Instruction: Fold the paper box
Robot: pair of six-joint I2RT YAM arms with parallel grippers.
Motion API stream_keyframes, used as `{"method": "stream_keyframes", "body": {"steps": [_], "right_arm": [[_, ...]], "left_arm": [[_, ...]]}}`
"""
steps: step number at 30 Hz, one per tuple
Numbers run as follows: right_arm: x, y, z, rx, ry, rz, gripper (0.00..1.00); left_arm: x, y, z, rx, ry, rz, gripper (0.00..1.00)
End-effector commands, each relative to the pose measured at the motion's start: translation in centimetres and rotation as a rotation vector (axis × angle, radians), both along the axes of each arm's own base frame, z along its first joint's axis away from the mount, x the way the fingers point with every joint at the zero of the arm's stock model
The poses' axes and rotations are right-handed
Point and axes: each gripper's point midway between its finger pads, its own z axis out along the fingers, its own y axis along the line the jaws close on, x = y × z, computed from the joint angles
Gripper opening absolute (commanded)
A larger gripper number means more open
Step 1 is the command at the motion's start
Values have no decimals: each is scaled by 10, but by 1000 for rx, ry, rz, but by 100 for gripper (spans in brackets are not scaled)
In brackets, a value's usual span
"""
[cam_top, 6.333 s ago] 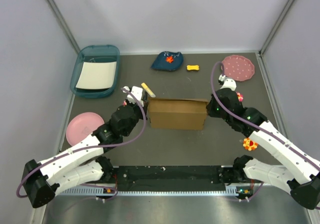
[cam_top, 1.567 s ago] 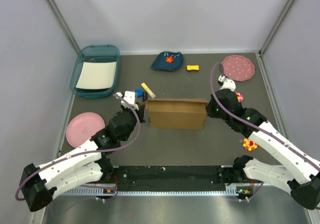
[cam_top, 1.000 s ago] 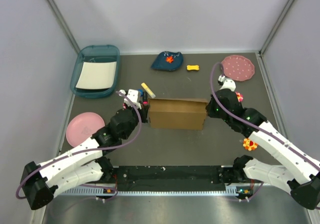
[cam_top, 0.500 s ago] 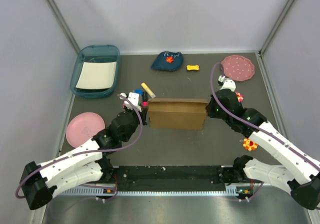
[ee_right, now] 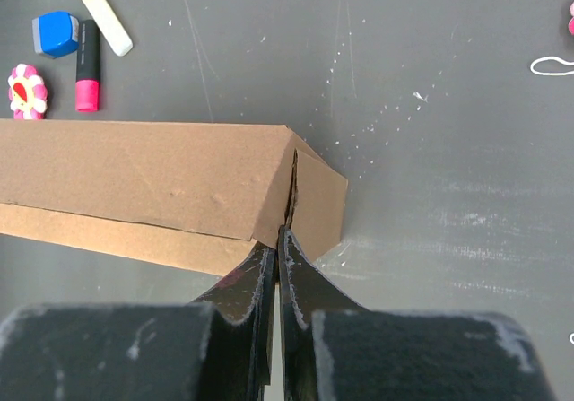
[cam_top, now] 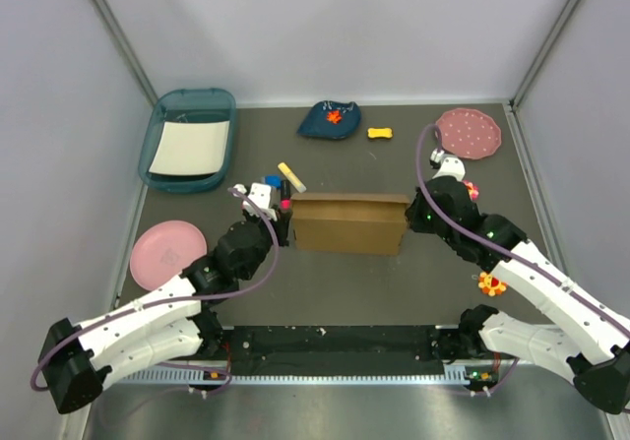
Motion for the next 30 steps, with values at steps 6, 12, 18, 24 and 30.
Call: {"method": "stream_keyframes", "body": {"steps": [6,12,18,24,30], "right_arm": [[-14,-2,-15,-37,68,22,0],[-14,-2,-15,-36,68,21,0],[-15,-3,-15,-33,68,19,0],[-14,-2,-14,-32,67,19,0],[-14,-3,-15,-40,68,19,0]], "left_arm": [[-4,8,22,20,-28,-3,41],[1,7,51,-3,-83,4,44],[8,-1,65,8,-112,2,43],[15,-1,54,76,-101,15,34],[14,1,45,88,-93,11,25]]}}
